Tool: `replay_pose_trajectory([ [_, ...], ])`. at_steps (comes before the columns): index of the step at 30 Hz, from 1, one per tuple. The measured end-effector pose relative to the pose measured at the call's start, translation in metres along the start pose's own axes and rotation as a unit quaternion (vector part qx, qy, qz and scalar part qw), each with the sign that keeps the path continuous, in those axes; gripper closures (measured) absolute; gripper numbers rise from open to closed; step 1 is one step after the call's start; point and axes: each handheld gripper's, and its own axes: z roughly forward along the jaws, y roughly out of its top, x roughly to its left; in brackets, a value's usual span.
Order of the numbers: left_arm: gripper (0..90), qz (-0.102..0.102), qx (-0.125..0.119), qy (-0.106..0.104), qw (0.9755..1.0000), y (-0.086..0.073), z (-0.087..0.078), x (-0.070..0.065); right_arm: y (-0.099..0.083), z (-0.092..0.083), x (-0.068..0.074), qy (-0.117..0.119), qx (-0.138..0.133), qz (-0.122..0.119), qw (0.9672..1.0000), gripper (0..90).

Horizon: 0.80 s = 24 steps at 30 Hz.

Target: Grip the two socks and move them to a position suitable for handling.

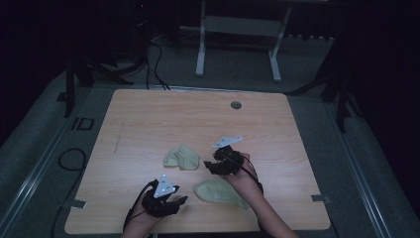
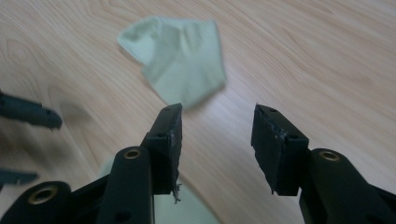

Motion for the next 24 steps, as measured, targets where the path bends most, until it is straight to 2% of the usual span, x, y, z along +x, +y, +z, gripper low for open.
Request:
replay_pose_trajectory([
  [2, 50.6, -0.006, 0.001, 0.006, 1.0, -0.003, -0.002, 0.004, 0.009, 0.011, 0.005, 0.004, 0.003, -0.009, 0.9999, 52.3],
  [3, 50.6, -0.006, 0.001, 0.006, 1.0, -0.003, -0.002, 0.004, 0.009, 0.011, 0.005, 0.004, 0.003, -0.009, 0.9999, 52.3],
  [4, 50.6, -0.015, -0.001, 0.009, 0.9999, -0.006, -0.004, 0.009, 0.017, 0.023, 0.01, 0.003, 0.01, -0.016, 0.9998, 52.4],
  [6, 50.6, -0.019, -0.003, 0.008, 0.9998, -0.006, -0.004, 0.011, 0.023, 0.036, 0.013, 0.01, 0.014, -0.015, 0.9997, 52.6],
  [7, 50.6, -0.021, -0.004, 0.009, 0.9997, -0.007, -0.004, 0.013, 0.023, 0.036, 0.013, 0.01, 0.014, -0.015, 0.9997, 52.6],
  [8, 50.6, -0.028, -0.007, 0.008, 0.9996, -0.007, -0.004, 0.016, 0.029, 0.048, 0.016, 0.016, 0.02, -0.015, 0.9996, 52.4],
  [10, 50.6, -0.03, -0.008, 0.008, 0.9995, -0.007, -0.004, 0.018, 0.032, 0.055, 0.017, 0.013, 0.024, -0.018, 0.9995, 51.7],
  [11, 50.6, -0.031, -0.007, 0.01, 0.9995, -0.008, -0.003, 0.019, 0.039, 0.066, 0.02, 0.018, 0.028, -0.017, 0.9993, 50.7],
  [12, 50.6, -0.031, -0.007, 0.01, 0.9995, -0.008, -0.003, 0.019, 0.039, 0.066, 0.02, 0.018, 0.028, -0.017, 0.9993, 50.7],
  [15, 50.6, -0.033, -0.004, 0.012, 0.9994, -0.01, -0.003, 0.021, 0.05, 0.087, 0.027, 0.016, 0.036, -0.021, 0.999, 46.1],
  [18, 50.5, -0.03, -0.006, 0.009, 0.9995, -0.01, -0.003, 0.021, 0.053, 0.097, 0.03, 0.017, 0.044, -0.024, 0.9986, 45.0],
  [19, 50.5, -0.028, -0.006, 0.008, 0.9996, -0.01, -0.002, 0.021, 0.055, 0.107, 0.033, 0.012, 0.058, -0.033, 0.9977, 43.0],
  [20, 50.5, -0.028, -0.006, 0.007, 0.9996, -0.01, -0.002, 0.021, 0.055, 0.112, 0.033, 0.012, 0.063, -0.031, 0.9975, 42.6],
  [22, 50.5, -0.028, -0.005, 0.007, 0.9996, -0.011, -0.002, 0.02, 0.055, 0.116, 0.033, 0.01, 0.063, -0.03, 0.9975, 42.2],
  [24, 50.5, -0.027, -0.004, 0.008, 0.9996, -0.011, -0.001, 0.02, 0.055, 0.125, 0.035, -0.006, 0.073, -0.034, 0.9967, 42.2],
])
